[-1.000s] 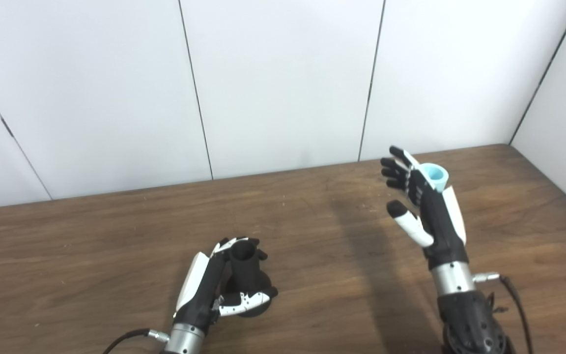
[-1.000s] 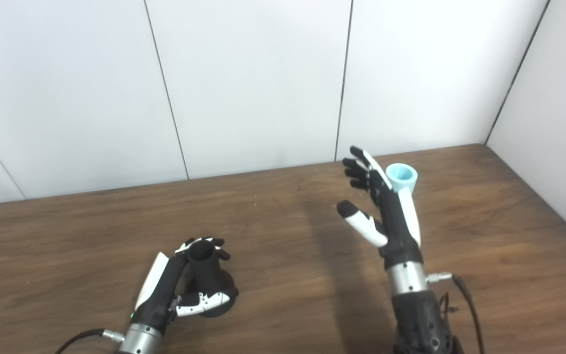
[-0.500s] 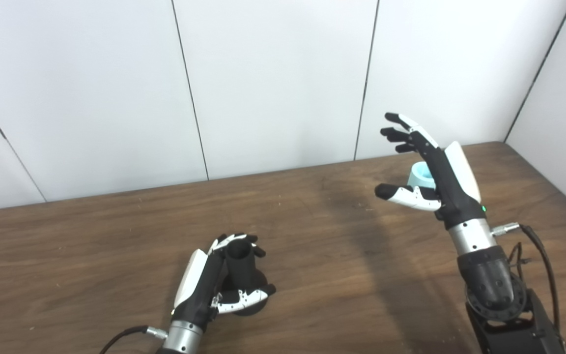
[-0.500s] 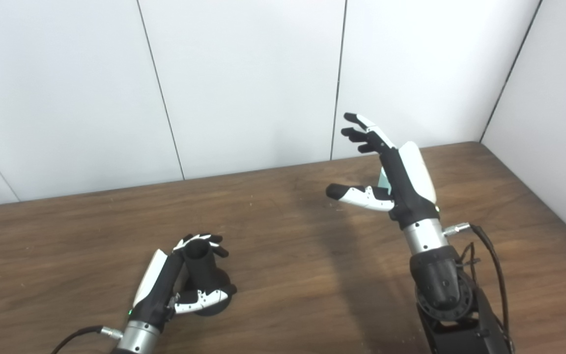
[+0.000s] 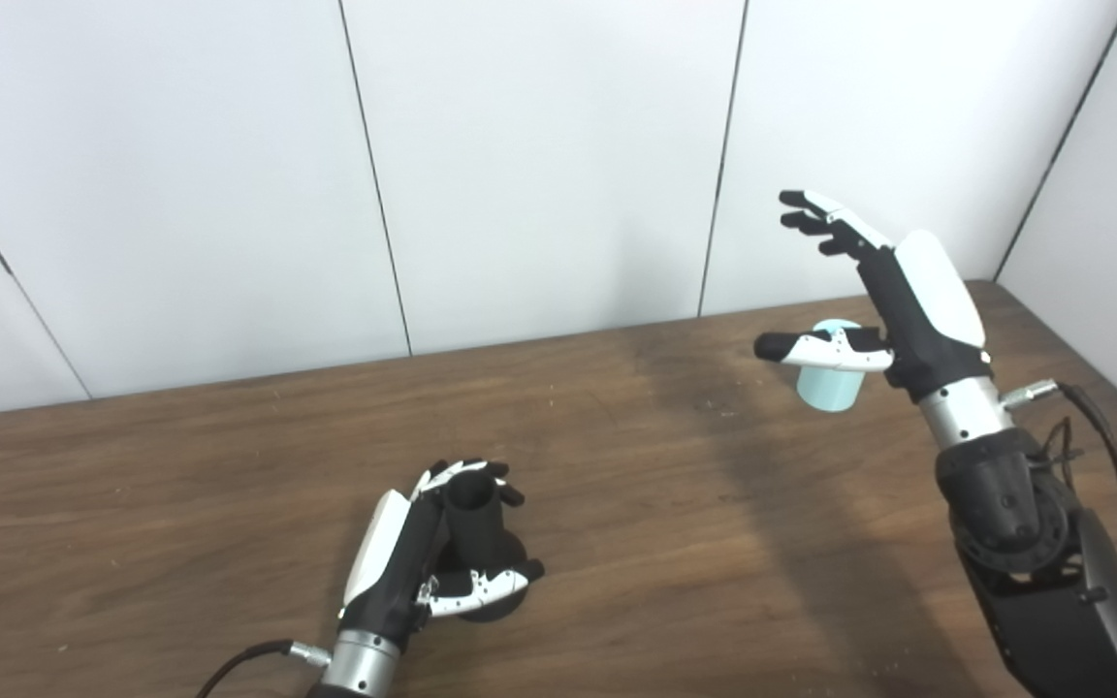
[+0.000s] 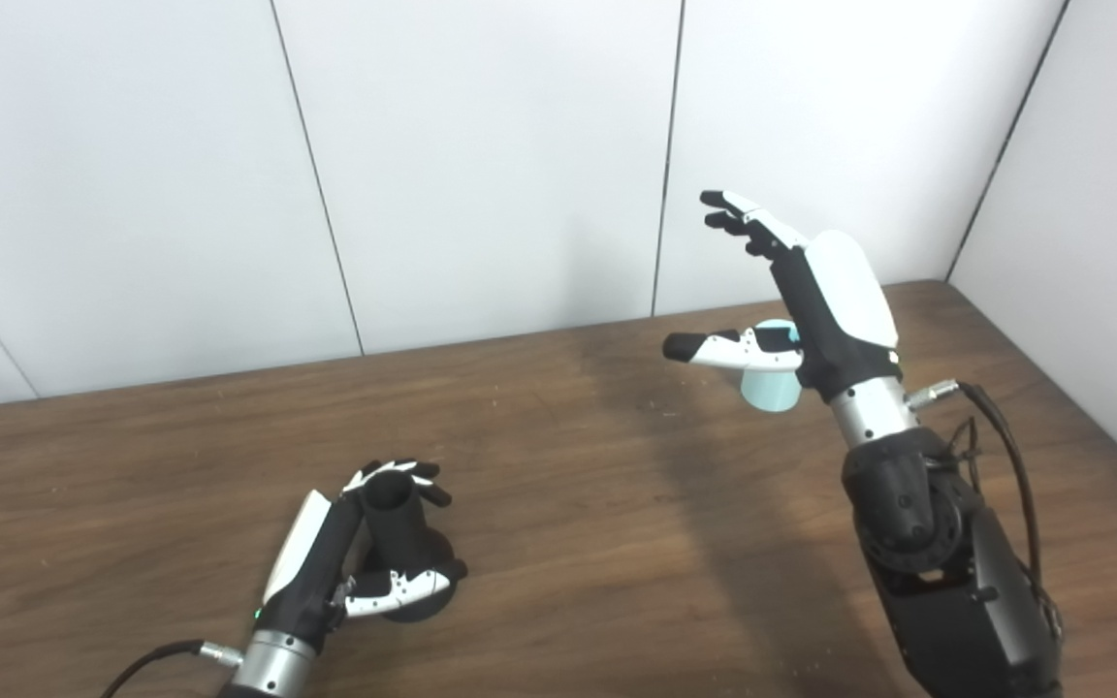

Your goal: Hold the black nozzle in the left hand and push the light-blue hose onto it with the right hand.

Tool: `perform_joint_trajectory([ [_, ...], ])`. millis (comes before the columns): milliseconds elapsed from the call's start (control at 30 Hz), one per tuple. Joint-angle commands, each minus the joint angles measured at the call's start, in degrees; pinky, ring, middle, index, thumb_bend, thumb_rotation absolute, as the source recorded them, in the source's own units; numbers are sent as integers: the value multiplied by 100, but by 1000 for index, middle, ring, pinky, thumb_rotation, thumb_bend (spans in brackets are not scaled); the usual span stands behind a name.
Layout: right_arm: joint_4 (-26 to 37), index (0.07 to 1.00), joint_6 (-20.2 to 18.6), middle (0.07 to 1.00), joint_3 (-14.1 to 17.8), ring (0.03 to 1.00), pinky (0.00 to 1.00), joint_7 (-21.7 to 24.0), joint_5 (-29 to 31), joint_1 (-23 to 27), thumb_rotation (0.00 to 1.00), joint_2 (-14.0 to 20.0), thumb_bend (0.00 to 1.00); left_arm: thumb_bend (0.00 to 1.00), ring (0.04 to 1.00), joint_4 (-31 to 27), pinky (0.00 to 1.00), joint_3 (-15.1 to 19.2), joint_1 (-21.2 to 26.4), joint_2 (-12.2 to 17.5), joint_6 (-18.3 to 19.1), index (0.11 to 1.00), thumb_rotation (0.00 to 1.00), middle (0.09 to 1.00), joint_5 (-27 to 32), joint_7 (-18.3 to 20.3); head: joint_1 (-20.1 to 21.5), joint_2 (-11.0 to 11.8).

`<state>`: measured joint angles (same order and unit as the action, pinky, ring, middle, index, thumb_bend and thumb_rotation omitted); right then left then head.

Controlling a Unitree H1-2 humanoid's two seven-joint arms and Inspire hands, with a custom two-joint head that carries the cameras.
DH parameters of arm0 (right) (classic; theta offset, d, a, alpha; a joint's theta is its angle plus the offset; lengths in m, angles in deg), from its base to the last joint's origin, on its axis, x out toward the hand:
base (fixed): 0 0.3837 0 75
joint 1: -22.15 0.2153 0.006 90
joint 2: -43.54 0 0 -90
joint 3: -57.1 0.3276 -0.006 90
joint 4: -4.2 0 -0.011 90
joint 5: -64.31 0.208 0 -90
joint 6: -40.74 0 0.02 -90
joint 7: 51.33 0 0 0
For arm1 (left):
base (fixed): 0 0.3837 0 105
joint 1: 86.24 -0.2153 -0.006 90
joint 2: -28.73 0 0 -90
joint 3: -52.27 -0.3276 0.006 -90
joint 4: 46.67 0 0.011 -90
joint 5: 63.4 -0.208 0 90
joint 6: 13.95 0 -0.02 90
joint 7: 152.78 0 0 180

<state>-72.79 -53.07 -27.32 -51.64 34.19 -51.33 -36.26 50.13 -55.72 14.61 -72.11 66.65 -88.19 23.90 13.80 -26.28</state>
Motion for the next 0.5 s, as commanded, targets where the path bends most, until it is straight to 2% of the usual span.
perform_joint_trajectory([
  [0,53,862,-148,819,31,829,750,55,-201,292,822,219,901,510,887,600,1000,-22,-508,204,-97,489,71,782,-143,-52,-5,-8],
  [100,29,862,-438,824,-17,824,742,205,-431,368,808,288,900,510,887,602,1000,-15,-517,208,-101,489,71,782,-125,-45,-6,-5],
  [300,46,854,-1151,832,-294,811,677,700,-1198,607,687,565,947,510,887,645,1000,-11,-534,208,-127,489,72,782,-112,-51,-21,27],
  [367,-4,835,-1334,833,-397,807,683,887,-1452,694,602,690,979,510,887,694,1000,-12,-524,197,-145,489,71,782,-110,-68,-21,27],
  [467,-87,836,-1545,845,-560,817,714,1206,-1733,835,584,872,994,510,887,697,1000,-11,-520,192,-138,489,71,782,-106,-67,-23,51],
])
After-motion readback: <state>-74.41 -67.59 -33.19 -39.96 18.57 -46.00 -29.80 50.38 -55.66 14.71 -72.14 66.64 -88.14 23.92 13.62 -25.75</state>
